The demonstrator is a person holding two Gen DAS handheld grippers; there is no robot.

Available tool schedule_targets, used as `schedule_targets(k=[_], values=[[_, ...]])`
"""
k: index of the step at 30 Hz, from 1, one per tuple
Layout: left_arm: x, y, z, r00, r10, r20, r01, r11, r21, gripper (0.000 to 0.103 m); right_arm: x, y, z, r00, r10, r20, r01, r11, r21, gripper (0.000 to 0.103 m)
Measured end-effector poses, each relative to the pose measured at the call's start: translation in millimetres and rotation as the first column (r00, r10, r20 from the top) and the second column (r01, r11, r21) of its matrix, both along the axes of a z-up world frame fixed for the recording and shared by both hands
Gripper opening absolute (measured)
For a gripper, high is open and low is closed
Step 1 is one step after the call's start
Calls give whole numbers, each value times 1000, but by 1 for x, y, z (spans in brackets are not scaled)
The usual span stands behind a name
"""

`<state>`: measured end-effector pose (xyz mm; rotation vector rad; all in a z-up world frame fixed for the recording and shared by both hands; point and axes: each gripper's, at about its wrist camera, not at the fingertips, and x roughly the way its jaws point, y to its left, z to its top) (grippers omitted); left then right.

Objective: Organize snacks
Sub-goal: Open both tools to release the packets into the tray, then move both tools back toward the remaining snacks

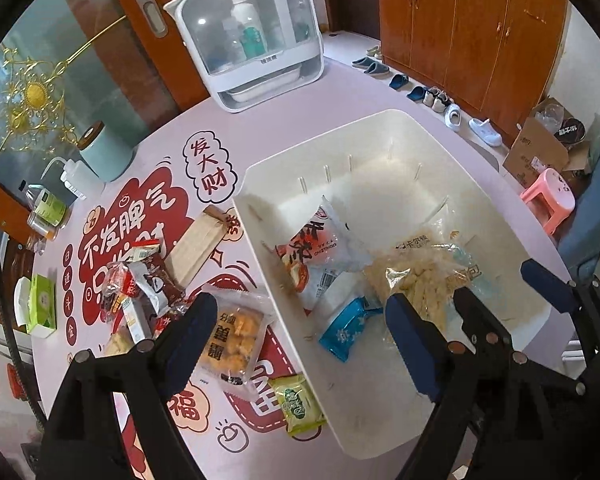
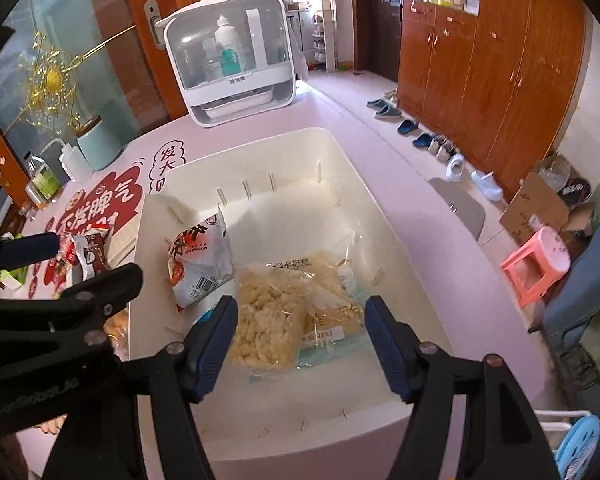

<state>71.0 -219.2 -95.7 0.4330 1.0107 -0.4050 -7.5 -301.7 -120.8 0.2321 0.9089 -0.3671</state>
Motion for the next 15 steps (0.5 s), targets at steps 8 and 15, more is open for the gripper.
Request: schedule_targets(k=[8,15], values=[[-5,28,8,1000,12,10,-12,999,-33,85,-7,12,5,1000,-6,24,8,997,-80,67],[-9,72,20,998,53,31,-51,997,-63,85,-25,16,11,994,-63,87,77,984,-163,67]])
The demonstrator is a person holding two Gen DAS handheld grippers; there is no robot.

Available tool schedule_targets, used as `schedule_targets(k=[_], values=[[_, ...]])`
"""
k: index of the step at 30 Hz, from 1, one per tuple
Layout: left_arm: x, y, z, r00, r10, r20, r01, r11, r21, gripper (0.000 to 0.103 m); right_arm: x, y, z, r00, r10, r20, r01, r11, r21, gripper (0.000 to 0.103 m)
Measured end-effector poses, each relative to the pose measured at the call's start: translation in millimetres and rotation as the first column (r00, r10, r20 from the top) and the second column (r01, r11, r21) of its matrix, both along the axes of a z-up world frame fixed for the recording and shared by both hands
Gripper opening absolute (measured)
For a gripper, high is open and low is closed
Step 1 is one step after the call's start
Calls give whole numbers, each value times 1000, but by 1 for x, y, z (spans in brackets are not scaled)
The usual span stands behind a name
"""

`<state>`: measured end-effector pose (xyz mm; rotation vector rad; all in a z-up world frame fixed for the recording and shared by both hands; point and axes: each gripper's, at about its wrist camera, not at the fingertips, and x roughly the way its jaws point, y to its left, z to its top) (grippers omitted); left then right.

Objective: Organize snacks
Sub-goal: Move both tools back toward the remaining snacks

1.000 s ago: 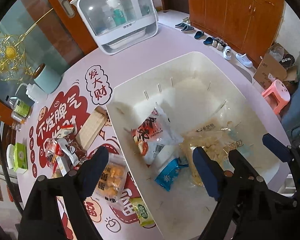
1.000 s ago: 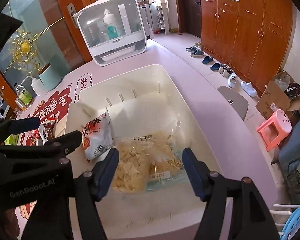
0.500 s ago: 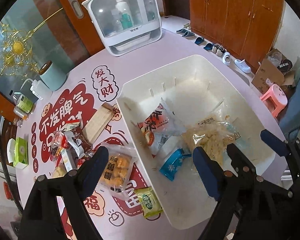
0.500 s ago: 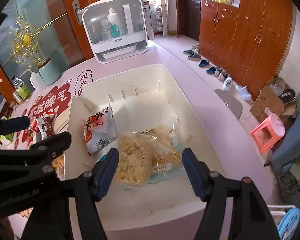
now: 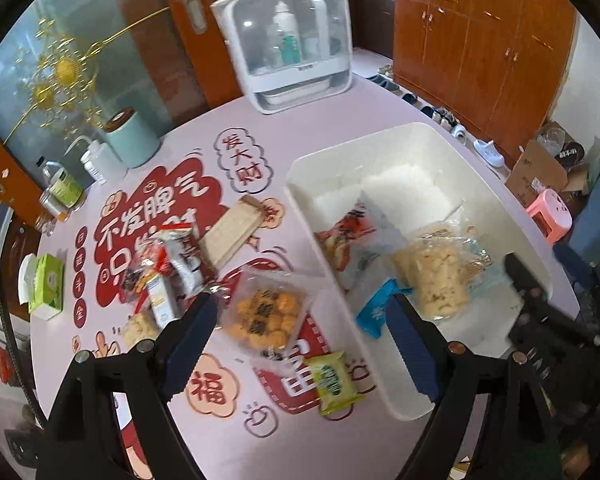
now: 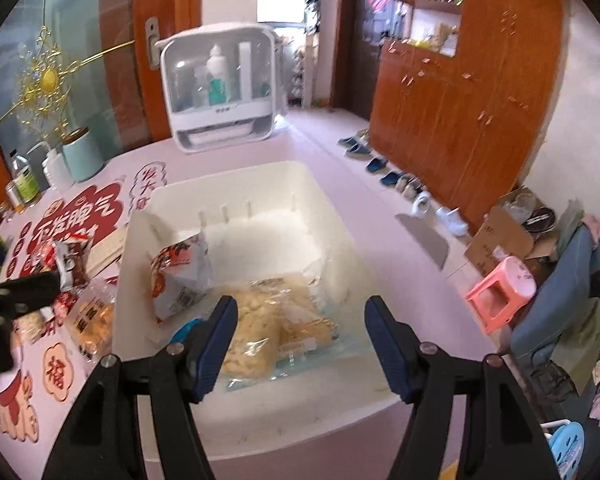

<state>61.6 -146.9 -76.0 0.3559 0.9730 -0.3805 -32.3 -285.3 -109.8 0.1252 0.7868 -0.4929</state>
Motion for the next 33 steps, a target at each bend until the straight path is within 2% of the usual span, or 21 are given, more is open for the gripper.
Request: schedule_targets(k=[6,16,21,22,23,25,30,33], values=[[-2,54,10,998,62,17,-62,998,-29,85,-5,15,5,1000,-2,-26,2,1000,8,67],[-3,157,28,982,175,68,-172,984,-49,85,2,71,35,996,66,53,-66,998,4,67],[1,195,27,976,209,68,-204,976,-71,85,14,63,44,997,24,71,-26,999,29,67],[2,199,26,975,212,66,-208,975,-74,85,16,60,47,997,12,72,-14,1000,24,70],[3,203,25,974,217,64,-212,974,-77,85,19,56,48,998,5,69,-7,1000,20,83],[5,211,21,972,229,52,-224,971,-87,85,20,55,51,997,7,79,-8,1000,19,97],[8,222,15,970,239,42,-234,967,-99,85,20,63,60,995,5,100,-3,1000,-25,97],[12,230,13,967,250,45,-244,965,-99,85,22,75,61,993,37,110,-36,999,-14,97]])
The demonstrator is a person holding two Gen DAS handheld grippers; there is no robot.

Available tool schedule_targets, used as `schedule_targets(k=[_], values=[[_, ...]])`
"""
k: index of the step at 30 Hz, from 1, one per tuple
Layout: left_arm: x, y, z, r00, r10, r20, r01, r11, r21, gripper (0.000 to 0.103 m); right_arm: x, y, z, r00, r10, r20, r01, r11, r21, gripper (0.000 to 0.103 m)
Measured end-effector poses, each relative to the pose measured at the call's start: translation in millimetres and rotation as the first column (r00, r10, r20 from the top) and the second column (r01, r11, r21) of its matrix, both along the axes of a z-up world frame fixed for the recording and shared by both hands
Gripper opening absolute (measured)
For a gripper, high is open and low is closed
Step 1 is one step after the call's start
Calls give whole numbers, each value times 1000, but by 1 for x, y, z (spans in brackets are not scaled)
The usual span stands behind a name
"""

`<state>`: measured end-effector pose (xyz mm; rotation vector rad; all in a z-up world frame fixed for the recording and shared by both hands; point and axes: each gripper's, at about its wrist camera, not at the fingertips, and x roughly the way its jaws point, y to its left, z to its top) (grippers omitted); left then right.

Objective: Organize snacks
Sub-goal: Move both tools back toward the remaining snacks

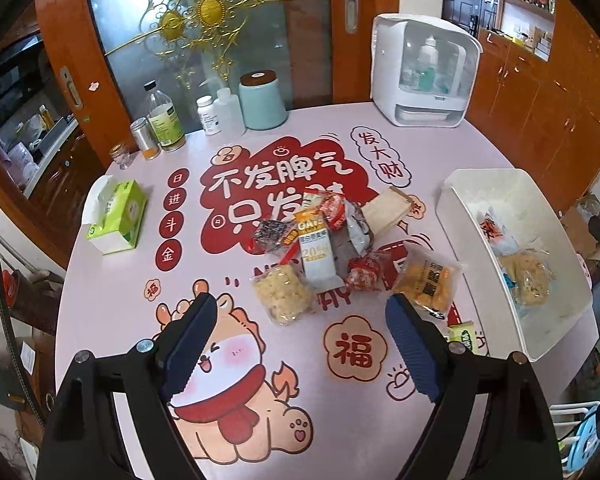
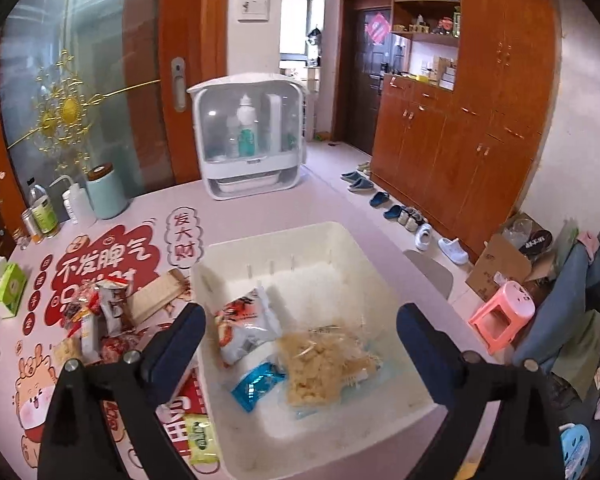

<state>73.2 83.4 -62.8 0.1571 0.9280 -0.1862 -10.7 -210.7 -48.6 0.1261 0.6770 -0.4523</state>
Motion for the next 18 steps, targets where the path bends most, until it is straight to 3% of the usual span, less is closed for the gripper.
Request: schedule_targets(k=[11,18], values=[[22,57,2,994,109,31,-108,994,-8,85,17,60,4,984,179,26,-180,981,68,97],[34,69,-18,994,112,-14,-112,993,-46,86,41,94,-12,961,263,-81,-248,956,156,97]])
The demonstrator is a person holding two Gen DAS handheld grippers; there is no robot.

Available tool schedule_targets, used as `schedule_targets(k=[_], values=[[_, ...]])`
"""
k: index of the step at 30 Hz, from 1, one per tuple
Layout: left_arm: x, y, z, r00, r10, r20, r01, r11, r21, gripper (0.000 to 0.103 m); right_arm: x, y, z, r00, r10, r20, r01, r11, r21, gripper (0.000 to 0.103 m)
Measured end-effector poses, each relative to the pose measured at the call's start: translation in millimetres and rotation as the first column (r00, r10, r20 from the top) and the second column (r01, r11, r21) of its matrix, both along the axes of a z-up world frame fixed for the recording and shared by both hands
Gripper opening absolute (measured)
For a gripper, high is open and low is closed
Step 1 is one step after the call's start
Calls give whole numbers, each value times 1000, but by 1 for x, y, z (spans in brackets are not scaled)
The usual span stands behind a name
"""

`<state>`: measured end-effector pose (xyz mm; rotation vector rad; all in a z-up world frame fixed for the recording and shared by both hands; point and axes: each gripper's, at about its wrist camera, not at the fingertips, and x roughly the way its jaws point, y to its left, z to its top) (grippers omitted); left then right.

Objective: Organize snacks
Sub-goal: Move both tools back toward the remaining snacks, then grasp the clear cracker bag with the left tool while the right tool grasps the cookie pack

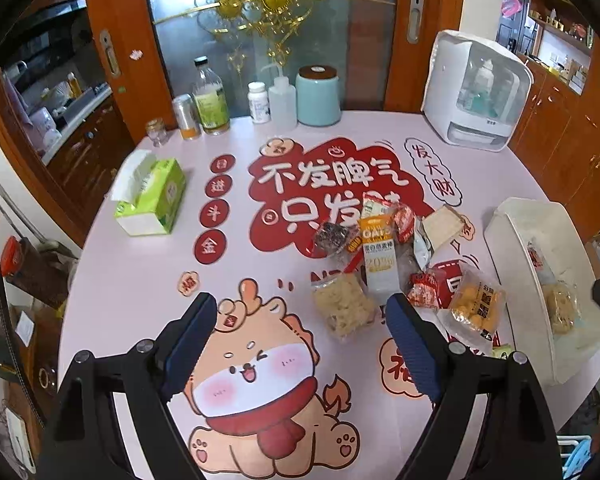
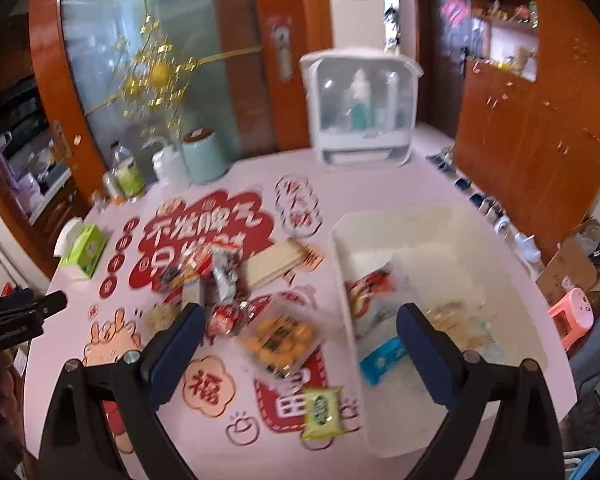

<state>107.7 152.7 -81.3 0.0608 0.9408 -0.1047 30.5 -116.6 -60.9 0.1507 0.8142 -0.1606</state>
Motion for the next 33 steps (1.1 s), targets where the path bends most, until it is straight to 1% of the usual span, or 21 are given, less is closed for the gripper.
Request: schedule_targets(k=[2,5,8,10,12,14,18,19,21,24,27,30,32,33], values=[[4,-3,-8,1000,-10,-12,10,1000,-8,86,8,9,-7,999,19,-28,-19,1000,7,97],[13,-10,-24,999,-23,-40,22,999,-26,86,17,20,-18,998,10,-56,-9,1000,17,97],[27,-15,-45,997,-24,-77,20,998,-53,86,32,25,-35,995,-23,-96,26,999,32,97],[40,-17,-61,994,-12,-110,4,997,-72,86,45,24,-54,986,-51,-156,63,995,75,97],[51,-17,-77,990,6,-143,-20,996,-90,85,56,20,-73,973,-102,-205,123,988,95,97],[58,-17,-89,987,24,-161,-39,995,-96,85,65,17,-89,962,-139,-236,168,980,106,97],[76,-19,-114,978,58,-202,-77,993,-85,85,80,10,-119,926,-200,-320,253,958,132,97],[79,-19,-119,976,64,-209,-83,993,-84,85,83,9,-126,913,-227,-339,283,951,124,97],[85,-22,-130,971,74,-227,-95,992,-82,86,88,7,-135,901,-260,-347,314,943,108,97],[93,-26,-141,967,83,-240,-104,992,-76,86,96,3,-148,875,-320,-364,364,930,57,97],[99,-31,-148,964,87,-253,-109,991,-75,85,102,-1,-159,857,-332,-393,381,923,50,97],[103,-36,-155,961,91,-260,-113,991,-70,85,109,5,-163,866,-316,-387,356,934,35,97],[106,-40,-160,960,101,-262,-120,991,-57,85,112,6,-166,869,-305,-391,351,935,51,97],[108,-41,-163,958,105,-268,-123,991,-53,86,114,6,-169,864,-300,-404,351,934,58,97]])
